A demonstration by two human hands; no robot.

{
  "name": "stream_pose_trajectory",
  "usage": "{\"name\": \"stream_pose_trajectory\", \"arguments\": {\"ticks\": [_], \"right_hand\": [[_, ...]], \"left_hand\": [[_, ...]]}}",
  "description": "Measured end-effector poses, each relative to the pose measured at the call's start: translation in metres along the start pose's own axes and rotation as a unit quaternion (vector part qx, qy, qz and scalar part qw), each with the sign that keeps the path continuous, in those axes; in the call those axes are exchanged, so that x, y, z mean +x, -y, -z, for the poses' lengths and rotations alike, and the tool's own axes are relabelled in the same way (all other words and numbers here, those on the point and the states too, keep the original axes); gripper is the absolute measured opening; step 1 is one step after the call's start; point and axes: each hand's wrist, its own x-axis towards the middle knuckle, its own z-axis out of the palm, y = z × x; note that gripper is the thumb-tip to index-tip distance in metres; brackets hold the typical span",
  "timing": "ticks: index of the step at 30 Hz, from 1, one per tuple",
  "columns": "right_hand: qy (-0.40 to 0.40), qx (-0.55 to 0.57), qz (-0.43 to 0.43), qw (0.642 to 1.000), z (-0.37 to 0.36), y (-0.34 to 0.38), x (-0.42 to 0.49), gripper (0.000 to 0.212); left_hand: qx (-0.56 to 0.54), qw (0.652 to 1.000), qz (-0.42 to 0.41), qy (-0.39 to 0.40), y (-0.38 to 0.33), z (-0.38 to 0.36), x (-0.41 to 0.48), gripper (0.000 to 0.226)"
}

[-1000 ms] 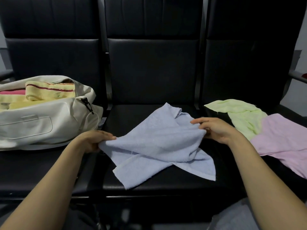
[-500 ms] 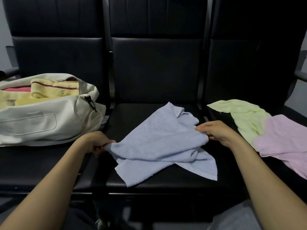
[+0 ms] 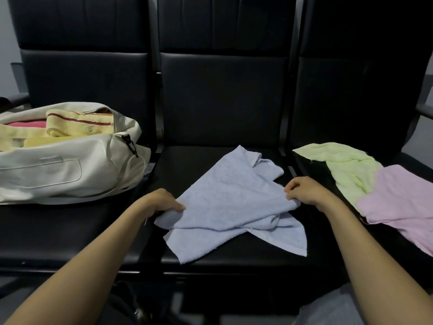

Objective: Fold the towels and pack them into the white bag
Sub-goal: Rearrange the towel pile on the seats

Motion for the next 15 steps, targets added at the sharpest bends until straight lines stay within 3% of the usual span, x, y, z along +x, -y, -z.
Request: {"name": "stream_pose_trajectory", "arguments": {"ticks": [3, 6, 15], "right_hand": [[-0.012, -0.005, -0.002, 1.0, 0.001, 0.001, 0.002, 0.016], [-0.027, 0.009, 0.012, 1.0, 0.001, 0.002, 0.002, 0.013], [-0.029, 0.02, 0.026, 0.999, 0.002, 0.003, 0.0, 0.011]], "left_hand": [[-0.114, 0.992, -0.043, -0.016, -0.013, 0.007, -0.008, 0.015], [-0.251, 0.967, -0.023, 0.037, -0.018, 0.018, -0.016, 0.025], [-0.338, 0.935, 0.024, 0.107, -0.011, 0.032, -0.018, 0.013]]}}
